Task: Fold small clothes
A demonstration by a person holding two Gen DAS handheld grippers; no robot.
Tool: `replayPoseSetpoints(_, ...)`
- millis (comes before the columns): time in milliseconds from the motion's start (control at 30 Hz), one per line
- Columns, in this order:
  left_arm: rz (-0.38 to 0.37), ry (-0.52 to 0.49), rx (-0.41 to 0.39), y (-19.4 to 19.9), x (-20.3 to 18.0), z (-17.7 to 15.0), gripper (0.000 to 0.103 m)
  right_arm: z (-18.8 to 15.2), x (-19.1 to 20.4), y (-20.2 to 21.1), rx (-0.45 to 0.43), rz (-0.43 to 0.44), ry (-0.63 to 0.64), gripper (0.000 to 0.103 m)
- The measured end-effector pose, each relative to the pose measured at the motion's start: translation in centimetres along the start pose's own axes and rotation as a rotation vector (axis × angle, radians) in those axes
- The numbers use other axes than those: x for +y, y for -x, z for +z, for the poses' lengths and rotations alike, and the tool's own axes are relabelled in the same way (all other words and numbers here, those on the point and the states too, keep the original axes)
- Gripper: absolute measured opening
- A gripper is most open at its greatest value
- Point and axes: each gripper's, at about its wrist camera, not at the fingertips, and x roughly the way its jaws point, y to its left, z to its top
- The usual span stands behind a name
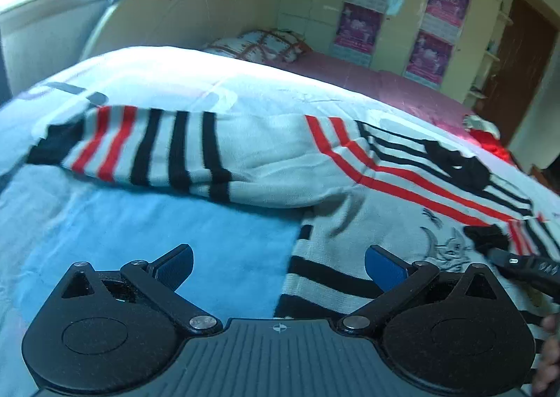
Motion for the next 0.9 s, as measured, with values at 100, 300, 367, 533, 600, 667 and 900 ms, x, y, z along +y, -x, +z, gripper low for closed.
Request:
replayPoseSetpoints(100, -0.099, -0.007, 0.008, -0.7, -0.9, 0.4, 0.103, 0.4, 1.1, 2.7, -0.041, 0.0, 0.045, 0.034)
replayPoseSetpoints(300, -0.411, 0.022, 0.089, -4.4, -8.2, 1.4, 0.064, -0.1, -2.7, 9.3, -0.141, -0.08, -0.036, 0.036)
replayPoseSetpoints(367, -0.502, 0.062, 0.153, -6.4, -10.9, 1.2, 0.064, -0.7, -3.8, 10.9, -0.15, -0.122, -0.07, 0.037)
replayPoseSetpoints(533, -0.57, 0.138, 0.271, -11.1, -15.4, 0.4, 0.064, -2.1, -6.1, 14.2, -0.175, -0.179, -0.125, 0.038)
replayPoseSetpoints(600, -0.569, 0.168, 0.291, -13.2, -16.4, 0.1, 0.063, -2.8, -6.8, 15.0, -0.185, -0.204, -0.145, 0.038)
replayPoseSetpoints(667, -0.556, 0.15, 0.267, -14.3, -17.4, 0.4, 0.035, -3.2, -7.3, 14.9, -0.193, -0.228, -0.174, 0.038)
replayPoseSetpoints(900, -0.557, 0.048, 0.075, -12.4, -19.2, 3.4, 0.007, -3.6, -9.1, 16.0, -0.206, -0.258, -0.222, 0.038)
